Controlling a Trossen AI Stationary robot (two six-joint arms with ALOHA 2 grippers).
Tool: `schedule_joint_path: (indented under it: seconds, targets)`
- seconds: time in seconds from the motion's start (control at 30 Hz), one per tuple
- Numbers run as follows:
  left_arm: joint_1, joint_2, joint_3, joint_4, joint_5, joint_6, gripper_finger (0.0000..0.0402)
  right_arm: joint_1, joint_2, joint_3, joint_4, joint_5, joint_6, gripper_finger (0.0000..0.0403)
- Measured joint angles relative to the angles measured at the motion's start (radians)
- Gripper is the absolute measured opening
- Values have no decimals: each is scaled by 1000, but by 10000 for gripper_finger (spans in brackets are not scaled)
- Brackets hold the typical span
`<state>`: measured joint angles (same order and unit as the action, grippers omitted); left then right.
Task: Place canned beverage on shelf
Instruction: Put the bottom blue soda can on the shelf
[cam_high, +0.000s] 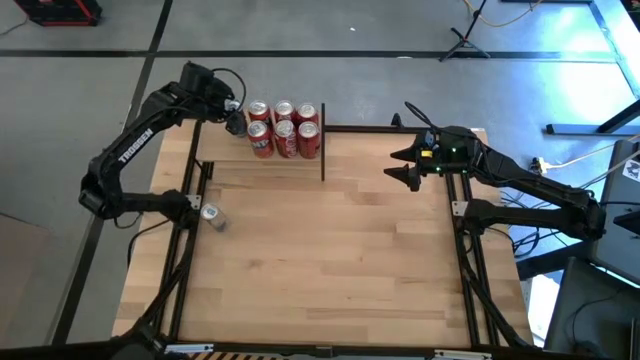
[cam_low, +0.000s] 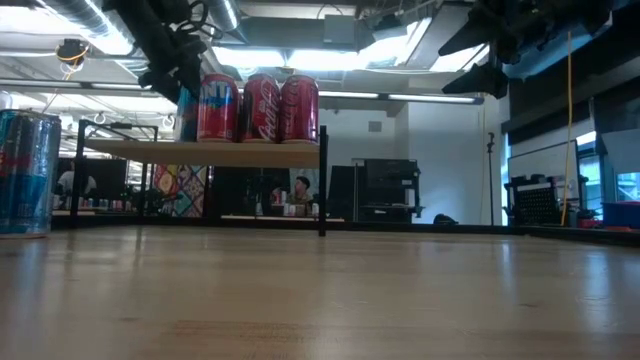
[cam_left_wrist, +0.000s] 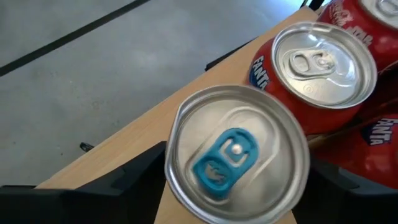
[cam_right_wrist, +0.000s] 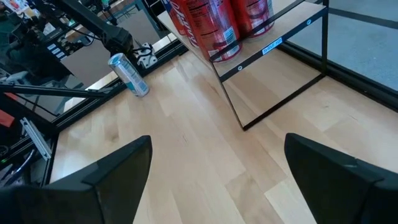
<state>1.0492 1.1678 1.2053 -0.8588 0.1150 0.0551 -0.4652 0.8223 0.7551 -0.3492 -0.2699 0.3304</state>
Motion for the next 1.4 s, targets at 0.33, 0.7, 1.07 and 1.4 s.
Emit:
schedule_joint_path:
  seconds: [0.33, 0.7, 1.07, 1.4]
  targets:
    - [0, -12, 123, -52, -20, -27, 289, 0, 0, 0, 0, 0, 4, 358]
    - [-122, -13, 422, -324, -13, -139, 289, 0, 0, 0, 0, -7, 2, 358]
    - [-468, -57, 400, -702, -100, -562, 287, 0, 0, 0, 0, -64, -27, 358]
    - [-738, -145, 132, -712, -117, -1005, 282, 0, 0, 0, 0, -93, -42, 358]
